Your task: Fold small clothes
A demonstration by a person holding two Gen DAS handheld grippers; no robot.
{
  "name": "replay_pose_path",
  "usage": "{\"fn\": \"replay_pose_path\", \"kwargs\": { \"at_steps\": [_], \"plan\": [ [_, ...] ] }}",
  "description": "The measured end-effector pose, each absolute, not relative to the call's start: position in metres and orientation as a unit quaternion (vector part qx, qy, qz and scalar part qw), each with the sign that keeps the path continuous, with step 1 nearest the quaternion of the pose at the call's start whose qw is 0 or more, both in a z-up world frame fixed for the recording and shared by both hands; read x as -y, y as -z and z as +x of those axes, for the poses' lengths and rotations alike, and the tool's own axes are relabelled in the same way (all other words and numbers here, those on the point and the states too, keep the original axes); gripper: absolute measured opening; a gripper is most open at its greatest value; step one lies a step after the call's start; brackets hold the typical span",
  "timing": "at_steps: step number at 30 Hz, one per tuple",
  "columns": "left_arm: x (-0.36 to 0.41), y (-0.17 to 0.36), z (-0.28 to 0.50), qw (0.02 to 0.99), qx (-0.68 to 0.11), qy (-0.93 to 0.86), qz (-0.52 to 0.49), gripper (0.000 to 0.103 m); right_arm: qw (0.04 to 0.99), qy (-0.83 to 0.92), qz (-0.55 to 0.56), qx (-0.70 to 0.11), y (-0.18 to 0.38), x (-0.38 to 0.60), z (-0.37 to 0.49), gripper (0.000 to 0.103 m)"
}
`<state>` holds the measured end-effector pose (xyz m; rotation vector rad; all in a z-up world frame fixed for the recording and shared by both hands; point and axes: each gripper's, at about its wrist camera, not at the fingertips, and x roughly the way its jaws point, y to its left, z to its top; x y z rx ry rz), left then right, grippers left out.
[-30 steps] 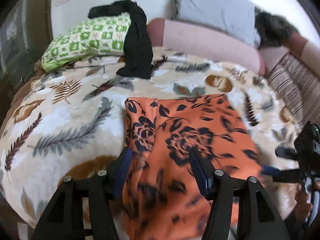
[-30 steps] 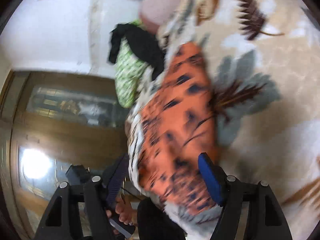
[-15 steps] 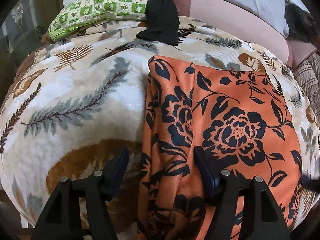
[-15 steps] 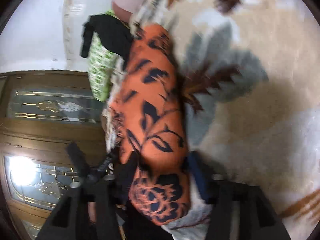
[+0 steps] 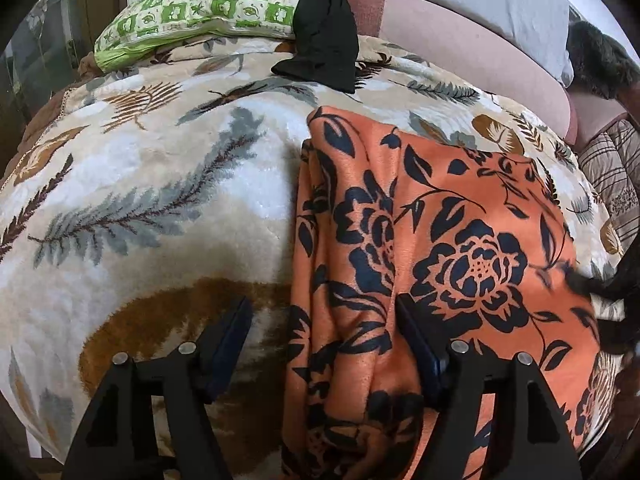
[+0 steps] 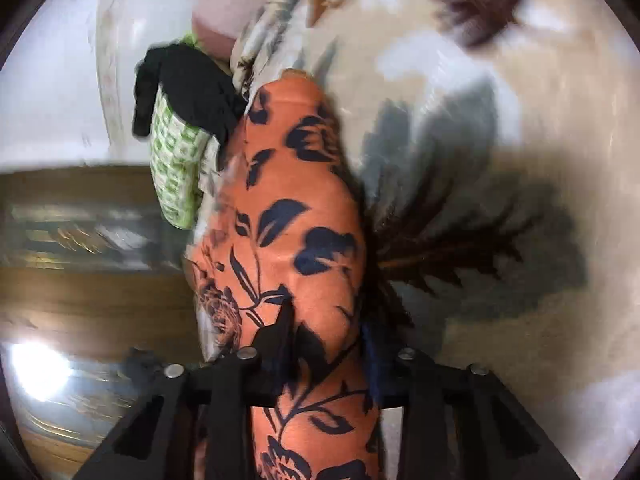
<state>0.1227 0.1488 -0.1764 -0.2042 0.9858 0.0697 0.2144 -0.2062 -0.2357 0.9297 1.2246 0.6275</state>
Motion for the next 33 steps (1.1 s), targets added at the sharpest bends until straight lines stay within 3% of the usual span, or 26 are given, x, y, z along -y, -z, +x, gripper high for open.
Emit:
{"fn": "replay_pose_path", "kwargs": {
  "at_steps": [1,3,6,7,8,10,12,14,15,16,18,21,22,23,24,27,30,33],
  "plan": [
    [-0.15,0.177,0.123,0.875,-0.472,-0.031,-0.102,0.075,0.684,-0.284,0.402,-0.538,0.225,0.205,0.216,0.064],
    [-0.15,0.178,0.124,0.874,-0.472,-0.032,-0.106,0.075,0.71,-0.288,0.391,-0.51,0.205,0.205,0.226,0.079],
    [-0.15,0.178,0.123,0.875,-0.47,-0.033,-0.106,0.075,0.707,-0.268,0.403,-0.516,0.216,0.203,0.258,0.079],
    [-0.151,0.178,0.124,0.875,-0.471,-0.031,-0.109,0.075,0.683,-0.275,0.399,-0.546,0.229,0.195,0.271,0.063],
    [-0.153,0.178,0.124,0.874,-0.472,-0.028,-0.112,0.075,0.668,-0.273,0.394,-0.569,0.239,0.189,0.278,0.039],
    [-0.155,0.178,0.122,0.875,-0.47,-0.023,-0.117,0.075,0.703,-0.282,0.366,-0.54,0.215,0.184,0.272,0.033],
    [-0.153,0.18,0.125,0.875,-0.47,-0.024,-0.116,0.077,0.731,-0.271,0.355,-0.515,0.203,0.185,0.265,0.033],
    [-0.151,0.177,0.125,0.874,-0.472,-0.027,-0.11,0.077,0.71,-0.241,0.368,-0.55,0.232,0.188,0.268,0.037],
    [-0.152,0.177,0.124,0.875,-0.471,-0.026,-0.111,0.077,0.701,-0.248,0.386,-0.546,0.234,0.191,0.266,0.047],
    [-0.154,0.177,0.123,0.874,-0.471,-0.023,-0.116,0.077,0.698,-0.253,0.395,-0.542,0.229,0.191,0.26,0.067],
    [-0.156,0.179,0.124,0.873,-0.472,-0.021,-0.122,0.077,0.709,-0.272,0.386,-0.523,0.21,0.192,0.245,0.079],
    [-0.153,0.179,0.124,0.874,-0.471,-0.025,-0.117,0.077,0.698,-0.266,0.41,-0.524,0.216,0.209,0.217,0.079],
    [-0.153,0.18,0.125,0.873,-0.472,-0.024,-0.118,0.077,0.682,-0.277,0.401,-0.545,0.223,0.2,0.209,0.065],
    [-0.154,0.18,0.125,0.872,-0.474,-0.021,-0.122,0.077,0.681,-0.284,0.375,-0.561,0.228,0.199,0.2,0.039],
    [-0.157,0.178,0.124,0.87,-0.476,-0.018,-0.128,0.077,0.698,-0.277,0.351,-0.559,0.225,0.196,0.196,0.034],
    [-0.174,0.158,0.106,0.874,-0.452,-0.009,-0.175,0.075,0.729,-0.261,0.324,-0.544,0.202,0.195,0.19,0.034],
    [-0.195,0.142,0.071,0.875,-0.426,0.019,-0.23,0.075,0.772,-0.216,0.243,-0.546,0.193,0.183,0.186,0.056],
    [-0.205,0.155,0.041,0.845,-0.442,0.06,-0.296,0.075,0.798,-0.224,0.236,-0.507,0.174,0.183,0.169,0.056]
  ]
}}
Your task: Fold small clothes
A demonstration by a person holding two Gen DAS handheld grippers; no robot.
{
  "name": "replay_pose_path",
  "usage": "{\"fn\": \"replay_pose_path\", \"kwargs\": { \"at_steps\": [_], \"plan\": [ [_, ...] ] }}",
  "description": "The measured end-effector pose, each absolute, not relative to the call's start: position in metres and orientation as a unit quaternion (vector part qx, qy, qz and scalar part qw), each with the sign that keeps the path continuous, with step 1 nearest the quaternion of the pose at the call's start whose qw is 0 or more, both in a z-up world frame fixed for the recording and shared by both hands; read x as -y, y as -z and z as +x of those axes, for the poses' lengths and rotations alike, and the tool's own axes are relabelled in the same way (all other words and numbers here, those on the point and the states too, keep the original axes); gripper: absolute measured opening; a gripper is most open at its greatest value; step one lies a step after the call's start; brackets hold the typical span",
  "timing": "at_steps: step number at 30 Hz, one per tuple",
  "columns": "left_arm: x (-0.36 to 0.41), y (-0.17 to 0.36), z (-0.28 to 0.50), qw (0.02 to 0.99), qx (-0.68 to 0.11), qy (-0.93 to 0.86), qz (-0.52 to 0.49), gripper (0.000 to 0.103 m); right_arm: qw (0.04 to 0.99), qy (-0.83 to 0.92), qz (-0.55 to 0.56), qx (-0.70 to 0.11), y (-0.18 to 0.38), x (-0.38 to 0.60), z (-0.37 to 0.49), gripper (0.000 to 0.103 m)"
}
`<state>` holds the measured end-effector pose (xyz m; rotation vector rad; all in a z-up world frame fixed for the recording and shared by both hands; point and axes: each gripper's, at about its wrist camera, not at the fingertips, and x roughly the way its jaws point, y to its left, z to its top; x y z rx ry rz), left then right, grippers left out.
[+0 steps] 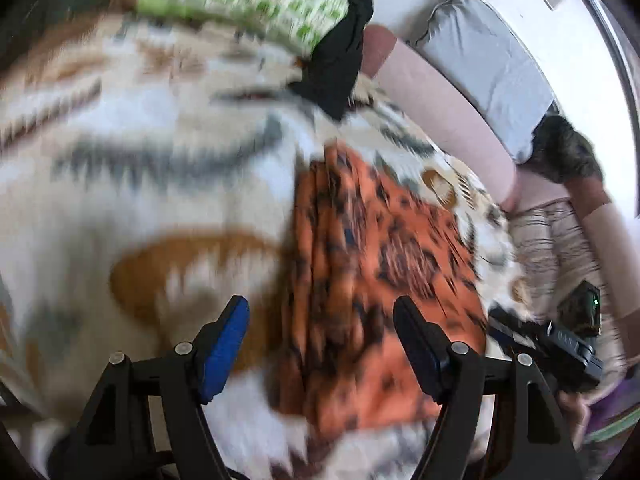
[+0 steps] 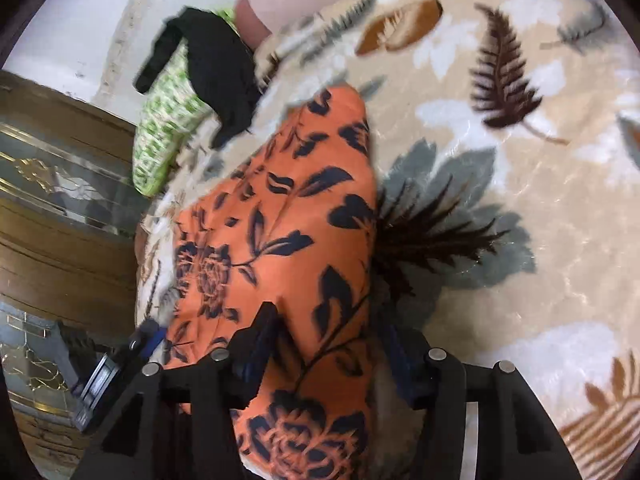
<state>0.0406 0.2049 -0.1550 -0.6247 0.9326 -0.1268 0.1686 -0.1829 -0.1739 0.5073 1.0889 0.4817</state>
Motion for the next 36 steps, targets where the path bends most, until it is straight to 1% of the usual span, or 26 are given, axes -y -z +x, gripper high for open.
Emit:
{"fn": "replay_pose_path", "kwargs": {
  "at_steps": [2,3,4,6,7,9,11,12,13,14,15,18,19,20,21,23,25,27,29,30,31,32,34,35,36],
  "plan": [
    [-0.201,0.168,0.033,0.832,-0.455,0.074,-0.309,0.075,0.815,-0.241,0.22,-0.48,0.156,0.182,0.152,0.056],
    [-0.197,0.179,0.032,0.826,-0.466,0.075,-0.308,0.055,0.818,-0.259,0.211,-0.468,0.147,0.174,0.147,0.056],
    [-0.196,0.196,0.034,0.805,-0.487,0.086,-0.329,0.025,0.818,-0.273,0.204,-0.464,0.142,0.166,0.145,0.057],
    [-0.214,0.22,0.031,0.758,-0.476,0.101,-0.434,0.024,0.811,-0.296,0.175,-0.473,0.143,0.144,0.145,0.062],
    [-0.22,0.222,0.031,0.745,-0.474,0.106,-0.457,0.024,0.807,-0.291,0.162,-0.488,0.15,0.141,0.145,0.062],
    [-0.22,0.216,0.031,0.744,-0.482,0.11,-0.45,0.025,0.795,-0.294,0.156,-0.507,0.162,0.139,0.146,0.062],
    [-0.21,0.195,0.034,0.774,-0.484,0.112,-0.392,0.031,0.795,-0.297,0.157,-0.505,0.163,0.14,0.146,0.062],
    [-0.205,0.181,0.039,0.79,-0.482,0.111,-0.362,0.044,0.794,-0.298,0.162,-0.505,0.163,0.144,0.146,0.063],
    [-0.202,0.172,0.044,0.799,-0.478,0.113,-0.347,0.062,0.791,-0.301,0.165,-0.507,0.164,0.146,0.146,0.063],
    [-0.201,0.16,0.054,0.812,-0.462,0.119,-0.337,0.067,0.789,-0.303,0.168,-0.508,0.164,0.142,0.149,0.063],
    [-0.202,0.154,0.064,0.82,-0.452,0.12,-0.331,0.071,0.787,-0.305,0.169,-0.509,0.164,0.144,0.148,0.064],
    [-0.2,0.153,0.115,0.83,-0.451,0.127,-0.302,0.07,0.784,-0.313,0.171,-0.508,0.164,0.141,0.152,0.064],
    [-0.2,0.162,0.135,0.825,-0.462,0.131,-0.299,0.065,0.784,-0.314,0.173,-0.507,0.164,0.143,0.152,0.064],
    [-0.202,0.174,0.152,0.812,-0.478,0.137,-0.305,0.049,0.783,-0.315,0.175,-0.507,0.165,0.141,0.152,0.064],
    [-0.204,0.19,0.17,0.793,-0.503,0.144,-0.314,0.023,0.781,-0.318,0.18,-0.507,0.165,0.143,0.151,0.064],
    [-0.213,0.204,0.186,0.772,-0.505,0.171,-0.346,0.023,0.776,-0.323,0.187,-0.508,0.167,0.145,0.152,0.064],
    [-0.217,0.207,0.185,0.772,-0.497,0.188,-0.35,0.023,0.77,-0.33,0.2,-0.509,0.169,0.149,0.154,0.064],
    [-0.221,0.213,0.181,0.763,-0.496,0.195,-0.367,0.026,0.761,-0.336,0.217,-0.51,0.172,0.153,0.156,0.064],
    [-0.221,0.199,0.174,0.776,-0.486,0.194,-0.353,0.03,0.753,-0.34,0.23,-0.514,0.175,0.155,0.157,0.064],
    [-0.218,0.187,0.17,0.791,-0.476,0.19,-0.333,0.038,0.752,-0.34,0.228,-0.516,0.174,0.155,0.157,0.064],
    [-0.213,0.178,0.169,0.802,-0.467,0.192,-0.319,0.049,0.751,-0.34,0.224,-0.519,0.171,0.154,0.158,0.064],
    [-0.208,0.168,0.171,0.815,-0.452,0.198,-0.304,0.051,0.751,-0.34,0.222,-0.521,0.168,0.154,0.158,0.064],
    [-0.209,0.167,0.183,0.827,-0.446,0.188,-0.288,0.051,0.75,-0.343,0.217,-0.522,0.161,0.152,0.162,0.065],
    [-0.213,0.175,0.194,0.827,-0.458,0.166,-0.282,0.047,0.751,-0.343,0.216,-0.522,0.159,0.151,0.164,0.065],
    [-0.216,0.194,0.21,0.813,-0.487,0.144,-0.286,0.026,0.751,-0.344,0.216,-0.52,0.158,0.149,0.168,0.065]
  ]
}}
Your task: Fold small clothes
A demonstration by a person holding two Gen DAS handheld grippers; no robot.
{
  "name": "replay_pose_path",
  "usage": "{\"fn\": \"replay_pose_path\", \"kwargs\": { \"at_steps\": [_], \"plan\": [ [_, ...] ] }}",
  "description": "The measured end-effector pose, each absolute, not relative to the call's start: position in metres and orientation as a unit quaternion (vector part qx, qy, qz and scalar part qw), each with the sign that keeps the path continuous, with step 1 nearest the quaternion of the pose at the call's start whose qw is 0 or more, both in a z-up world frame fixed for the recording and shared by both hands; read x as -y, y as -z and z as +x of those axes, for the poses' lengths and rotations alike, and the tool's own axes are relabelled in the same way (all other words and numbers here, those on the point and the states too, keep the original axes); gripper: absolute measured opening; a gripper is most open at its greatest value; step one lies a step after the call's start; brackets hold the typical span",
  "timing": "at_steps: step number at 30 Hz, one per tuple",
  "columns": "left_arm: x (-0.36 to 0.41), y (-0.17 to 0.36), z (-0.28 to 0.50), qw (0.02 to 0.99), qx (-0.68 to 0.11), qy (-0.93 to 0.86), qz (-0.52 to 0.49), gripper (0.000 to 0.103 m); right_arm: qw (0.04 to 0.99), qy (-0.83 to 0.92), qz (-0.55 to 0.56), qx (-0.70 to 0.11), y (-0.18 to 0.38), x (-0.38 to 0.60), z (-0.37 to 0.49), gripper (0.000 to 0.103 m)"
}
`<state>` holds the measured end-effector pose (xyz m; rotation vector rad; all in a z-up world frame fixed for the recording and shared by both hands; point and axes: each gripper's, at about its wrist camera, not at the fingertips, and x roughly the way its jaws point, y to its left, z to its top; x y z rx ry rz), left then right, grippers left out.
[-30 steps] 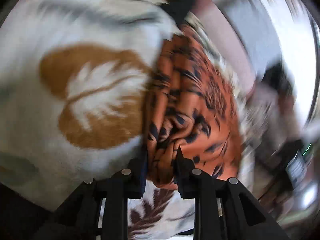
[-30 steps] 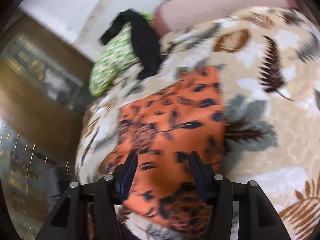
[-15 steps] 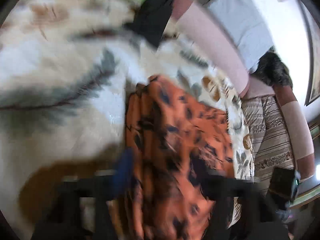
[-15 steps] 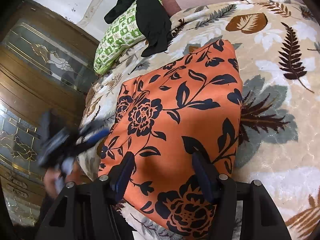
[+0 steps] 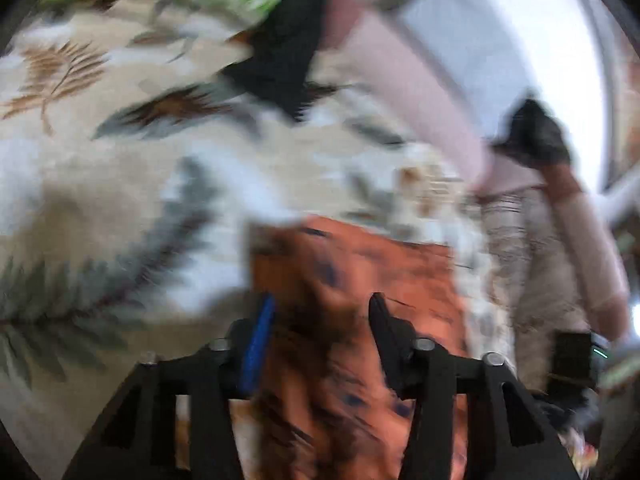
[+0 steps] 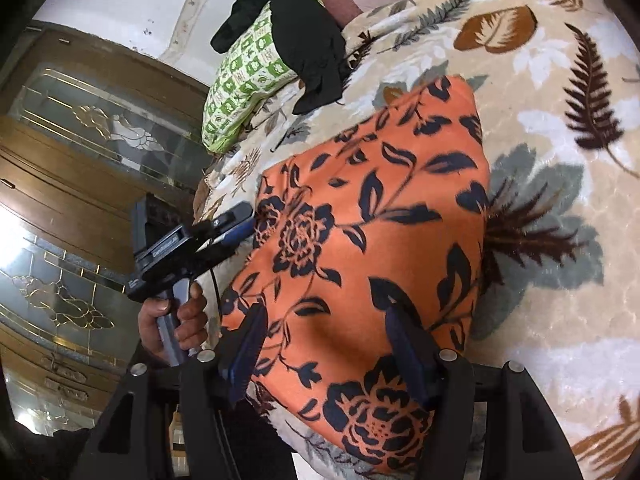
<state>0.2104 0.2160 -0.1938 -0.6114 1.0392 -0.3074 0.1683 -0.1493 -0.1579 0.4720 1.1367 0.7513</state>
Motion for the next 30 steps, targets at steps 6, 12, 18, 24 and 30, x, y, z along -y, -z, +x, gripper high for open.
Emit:
{"fn": "replay_pose_path", "kwargs": {
  "at_steps": [6,12,18,24,30],
  "plan": [
    [-0.211,0.189,0.21,0.823,-0.471,0.148,-0.28,0.028,0.735,-0.348,0.23,-0.535,0.164,0.142,0.179,0.065],
    [-0.215,0.163,0.182,0.843,-0.434,0.151,-0.28,0.047,0.744,-0.369,0.242,-0.502,0.143,0.132,0.211,0.066],
    [-0.204,0.173,0.15,0.845,-0.477,0.123,-0.211,0.046,0.724,-0.309,0.3,-0.539,0.184,0.14,0.245,0.071],
    [-0.187,0.143,0.11,0.874,-0.439,0.104,-0.182,0.055,0.748,-0.336,0.284,-0.496,0.148,0.155,0.183,0.072],
    [-0.156,0.119,0.079,0.897,-0.426,0.046,-0.108,0.067,0.763,-0.294,0.261,-0.513,0.166,0.173,0.135,0.072]
  ]
}}
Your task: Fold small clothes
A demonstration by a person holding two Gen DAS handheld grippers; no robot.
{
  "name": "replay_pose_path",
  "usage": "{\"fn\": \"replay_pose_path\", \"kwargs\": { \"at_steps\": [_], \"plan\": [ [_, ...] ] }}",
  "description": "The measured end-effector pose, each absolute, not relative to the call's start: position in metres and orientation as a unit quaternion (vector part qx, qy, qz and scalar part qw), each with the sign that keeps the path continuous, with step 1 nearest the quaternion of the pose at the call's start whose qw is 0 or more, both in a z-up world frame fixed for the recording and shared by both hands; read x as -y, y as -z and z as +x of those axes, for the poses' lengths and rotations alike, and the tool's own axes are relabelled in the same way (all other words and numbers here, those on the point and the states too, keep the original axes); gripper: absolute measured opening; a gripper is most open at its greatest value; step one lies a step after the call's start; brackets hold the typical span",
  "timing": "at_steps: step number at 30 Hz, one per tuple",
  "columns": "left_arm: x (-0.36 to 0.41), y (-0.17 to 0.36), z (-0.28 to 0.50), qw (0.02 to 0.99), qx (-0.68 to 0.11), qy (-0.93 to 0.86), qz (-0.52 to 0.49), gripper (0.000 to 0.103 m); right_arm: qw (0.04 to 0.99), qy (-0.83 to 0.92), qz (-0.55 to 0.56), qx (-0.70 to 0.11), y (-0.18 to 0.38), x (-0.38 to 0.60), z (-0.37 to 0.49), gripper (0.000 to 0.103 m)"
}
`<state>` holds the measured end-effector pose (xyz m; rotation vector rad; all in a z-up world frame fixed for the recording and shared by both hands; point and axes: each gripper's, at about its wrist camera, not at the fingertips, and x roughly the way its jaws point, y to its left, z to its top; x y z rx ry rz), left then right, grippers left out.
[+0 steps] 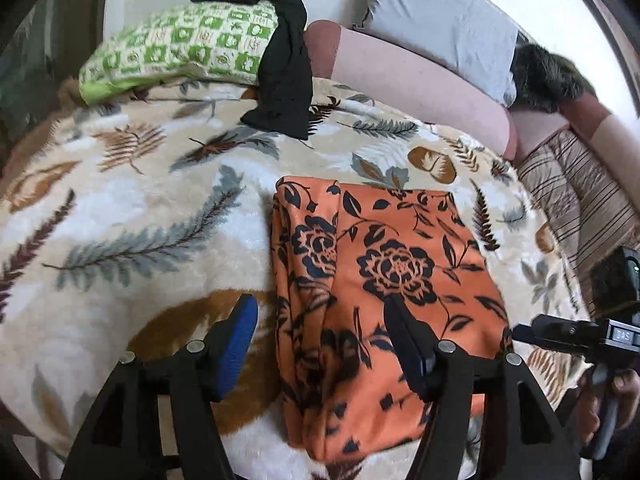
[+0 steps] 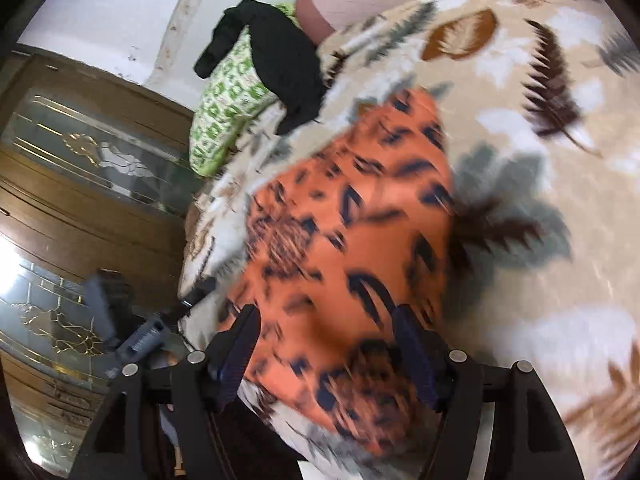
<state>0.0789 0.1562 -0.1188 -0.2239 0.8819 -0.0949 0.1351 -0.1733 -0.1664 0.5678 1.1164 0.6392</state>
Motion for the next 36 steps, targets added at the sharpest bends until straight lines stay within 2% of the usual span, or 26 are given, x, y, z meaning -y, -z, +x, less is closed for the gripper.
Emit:
{"fn": "replay_pose_path", "kwargs": {
  "at_steps": [8,14,20,22,30,32,34,35,36],
  "plan": [
    [-0.141,0.116,0.065,0.895,-0.437,0.019,-0.085,0.069,0.763,-0.262,0.292,-0.513,0.184,0.205,0.097,0.072],
    [-0.137,0.115,0.065,0.893,-0.442,0.018,-0.08,0.069,0.778,-0.258,0.283,-0.497,0.173,0.212,0.096,0.072],
    [-0.142,0.125,0.078,0.887,-0.448,0.037,-0.108,0.071,0.782,-0.263,0.277,-0.494,0.17,0.206,0.124,0.072],
    [-0.151,0.133,0.088,0.88,-0.449,0.053,-0.144,0.08,0.774,-0.26,0.284,-0.502,0.178,0.204,0.141,0.072],
    [-0.168,0.193,0.139,0.836,-0.505,0.083,-0.197,0.081,0.721,-0.276,0.307,-0.556,0.229,0.176,0.207,0.072],
    [-0.162,0.19,0.138,0.837,-0.498,0.127,-0.191,0.049,0.716,-0.291,0.314,-0.552,0.231,0.169,0.21,0.073],
    [-0.162,0.191,0.14,0.832,-0.502,0.13,-0.197,0.038,0.72,-0.304,0.286,-0.555,0.226,0.159,0.21,0.059],
    [-0.163,0.191,0.141,0.831,-0.502,0.131,-0.199,0.036,0.723,-0.302,0.278,-0.555,0.224,0.157,0.21,0.055],
    [-0.163,0.188,0.14,0.832,-0.499,0.132,-0.202,0.032,0.727,-0.304,0.276,-0.551,0.22,0.158,0.21,0.046]
  ]
}}
